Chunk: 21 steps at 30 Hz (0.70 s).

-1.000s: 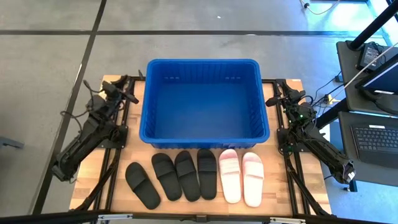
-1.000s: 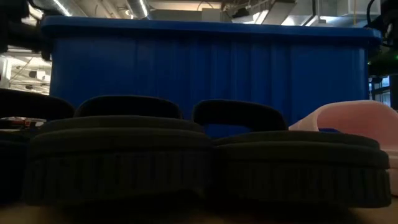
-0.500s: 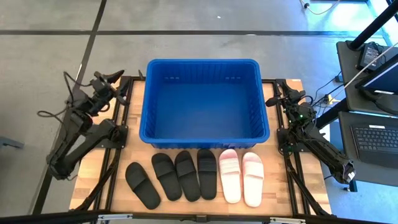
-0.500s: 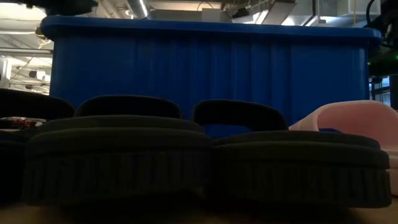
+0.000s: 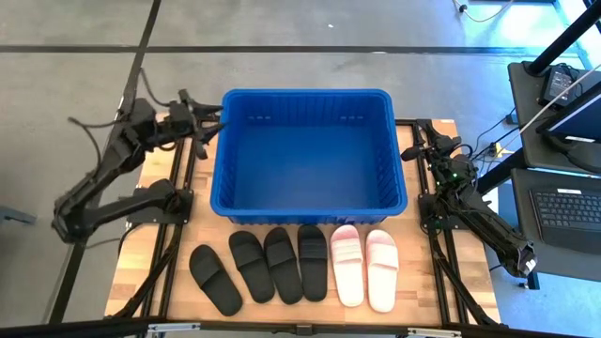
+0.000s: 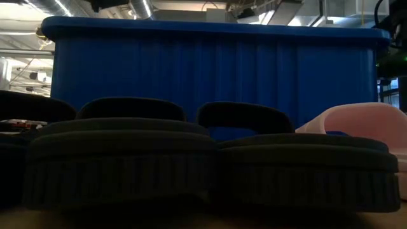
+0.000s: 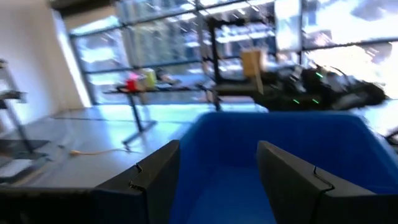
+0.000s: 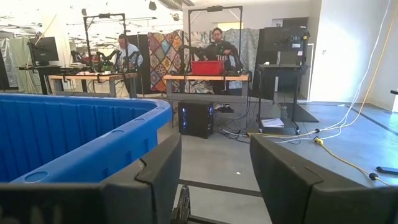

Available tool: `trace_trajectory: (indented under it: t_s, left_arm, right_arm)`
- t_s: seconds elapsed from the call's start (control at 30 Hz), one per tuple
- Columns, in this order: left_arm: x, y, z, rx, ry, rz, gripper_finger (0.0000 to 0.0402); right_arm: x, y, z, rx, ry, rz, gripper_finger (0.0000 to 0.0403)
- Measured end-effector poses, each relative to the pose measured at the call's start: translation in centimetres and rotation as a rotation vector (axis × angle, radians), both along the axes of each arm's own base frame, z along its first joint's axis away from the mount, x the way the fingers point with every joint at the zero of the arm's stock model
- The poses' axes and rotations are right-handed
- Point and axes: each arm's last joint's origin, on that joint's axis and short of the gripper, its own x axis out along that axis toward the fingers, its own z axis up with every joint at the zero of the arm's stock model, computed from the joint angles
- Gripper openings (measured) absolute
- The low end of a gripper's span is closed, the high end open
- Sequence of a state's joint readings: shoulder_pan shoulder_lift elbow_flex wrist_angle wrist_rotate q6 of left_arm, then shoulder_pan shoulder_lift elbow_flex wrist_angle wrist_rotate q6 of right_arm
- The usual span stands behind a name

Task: Pick and place slides into bin
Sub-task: Put the black slide into the blue bin

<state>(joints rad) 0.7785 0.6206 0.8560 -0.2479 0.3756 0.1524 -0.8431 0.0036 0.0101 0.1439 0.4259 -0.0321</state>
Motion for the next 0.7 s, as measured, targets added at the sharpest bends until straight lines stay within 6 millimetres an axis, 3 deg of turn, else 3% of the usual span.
trace_trajectory:
  t_s: [0.23, 0.37, 0.7]
  left_arm:
    - [2.7, -1.8, 2.2, -0.024, 0.049, -0.196, 0.0208]
    - [4.9, -3.4, 2.8, -0.026, 0.087, -0.201, 0.0208]
    - [11.6, -10.4, 2.6, 0.014, 0.219, -0.151, 0.0208]
  right_arm:
    - [0.0, 0.0, -0.2, 0.016, 0.017, 0.0, 0.0193]
    - [0.1, -0.1, -0.6, 0.05, 0.048, 0.0, 0.0193]
    - [0.1, -0.1, -0.8, 0.062, 0.059, 0.0, 0.0193]
